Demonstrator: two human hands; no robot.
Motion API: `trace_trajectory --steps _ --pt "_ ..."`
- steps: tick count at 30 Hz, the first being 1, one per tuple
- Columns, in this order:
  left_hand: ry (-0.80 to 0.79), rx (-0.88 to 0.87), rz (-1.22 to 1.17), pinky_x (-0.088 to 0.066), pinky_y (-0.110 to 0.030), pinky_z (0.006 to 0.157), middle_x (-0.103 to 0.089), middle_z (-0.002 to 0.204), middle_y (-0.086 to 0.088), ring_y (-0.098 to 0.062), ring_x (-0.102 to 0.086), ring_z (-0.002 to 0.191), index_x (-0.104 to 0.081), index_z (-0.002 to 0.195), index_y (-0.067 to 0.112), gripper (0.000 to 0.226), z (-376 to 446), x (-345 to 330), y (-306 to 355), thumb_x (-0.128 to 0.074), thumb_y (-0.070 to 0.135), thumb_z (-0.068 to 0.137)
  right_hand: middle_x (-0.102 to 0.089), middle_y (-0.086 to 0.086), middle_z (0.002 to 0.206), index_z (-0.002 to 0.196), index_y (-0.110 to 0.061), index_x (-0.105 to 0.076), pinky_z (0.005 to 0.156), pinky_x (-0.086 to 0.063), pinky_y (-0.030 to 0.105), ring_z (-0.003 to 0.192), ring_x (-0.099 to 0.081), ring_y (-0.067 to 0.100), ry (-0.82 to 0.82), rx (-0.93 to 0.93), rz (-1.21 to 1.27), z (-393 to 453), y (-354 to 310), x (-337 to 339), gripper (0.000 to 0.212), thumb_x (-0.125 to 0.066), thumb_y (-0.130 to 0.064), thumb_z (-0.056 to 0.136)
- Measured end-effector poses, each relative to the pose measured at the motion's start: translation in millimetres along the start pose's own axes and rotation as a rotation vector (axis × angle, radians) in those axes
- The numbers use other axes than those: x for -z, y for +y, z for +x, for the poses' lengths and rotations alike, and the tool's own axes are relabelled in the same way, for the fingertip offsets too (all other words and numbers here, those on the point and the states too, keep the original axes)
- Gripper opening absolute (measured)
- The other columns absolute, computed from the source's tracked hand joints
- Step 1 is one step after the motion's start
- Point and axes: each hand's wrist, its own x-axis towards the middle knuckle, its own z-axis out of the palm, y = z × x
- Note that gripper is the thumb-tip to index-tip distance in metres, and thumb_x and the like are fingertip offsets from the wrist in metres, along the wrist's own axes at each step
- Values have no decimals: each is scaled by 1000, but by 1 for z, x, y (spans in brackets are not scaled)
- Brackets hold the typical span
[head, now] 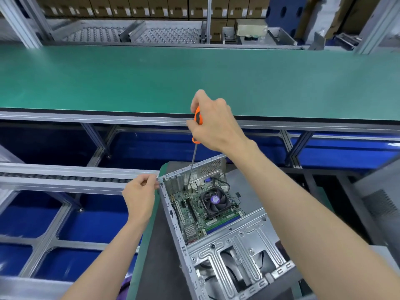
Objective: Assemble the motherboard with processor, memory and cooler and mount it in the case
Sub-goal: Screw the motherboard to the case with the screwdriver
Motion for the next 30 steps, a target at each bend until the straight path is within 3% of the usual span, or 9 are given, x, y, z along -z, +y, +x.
trace_trajectory --steps 4,7,10,13,16,20,27,30 --pt "-174 83 -70 -54 -40 94 -76 84 11 -5 -72 89 -74 84 28 15 -26 -20 16 -62 30 92 -51 -6 69 96 -18 -46 69 -44 41 81 -45 29 61 -37 10 5 10 22 18 -60 -20 85" --pt "-301 263 -180 -46 -43 108 -73 110 4 -13 -66 109 -71 104 26 18 -39 -47 20 -59 15 97 -50 -5 70 97 -17 -48 67 -40 38 82 -45 28 103 -58 29 8 14 34 19 -61 -21 84" --pt "-321 521 -325 -34 -48 117 -64 119 -11 -20 -61 106 -62 116 2 22 -45 -77 20 -49 -4 99 -53 -2 71 95 -17 -47 67 -39 37 82 -45 27 109 -59 21 7 14 40 18 -62 -21 85" --pt "-169 811 -617 -49 -45 105 -57 119 -24 -31 -61 97 -46 135 -7 33 -43 -92 16 -42 -6 102 -51 -3 70 95 -17 -47 65 -39 37 81 -46 27 115 -69 23 5 14 43 18 -61 -20 84" --pt "-126 915 -799 -57 -37 87 -60 113 -23 -34 -62 98 -52 121 -4 20 -35 -100 7 -49 2 103 -52 -3 70 96 -16 -48 68 -43 40 82 -47 29 111 -82 26 1 14 45 18 -61 -19 84" --pt "-182 986 -928 -59 -24 53 -65 99 -21 -24 -66 84 -59 110 -6 13 -32 -108 7 -52 1 100 -56 0 71 96 -16 -47 71 -47 44 81 -50 31 117 -90 17 -2 17 45 19 -61 -18 84" --pt "-211 990 -890 -55 -18 47 -67 100 -17 -17 -65 82 -63 104 -7 11 -40 -112 7 -58 -5 95 -56 -2 66 96 -19 -48 61 -42 34 66 -53 23 170 -150 137 -6 20 30 31 -70 -32 78" --pt "-245 854 -720 -59 -22 54 -71 92 -19 -23 -71 78 -66 100 -9 10 -42 -117 17 -65 -6 91 -67 -1 63 82 -12 -60 62 -43 29 57 -58 10 13 -235 400 -19 15 7 19 -67 -28 89"
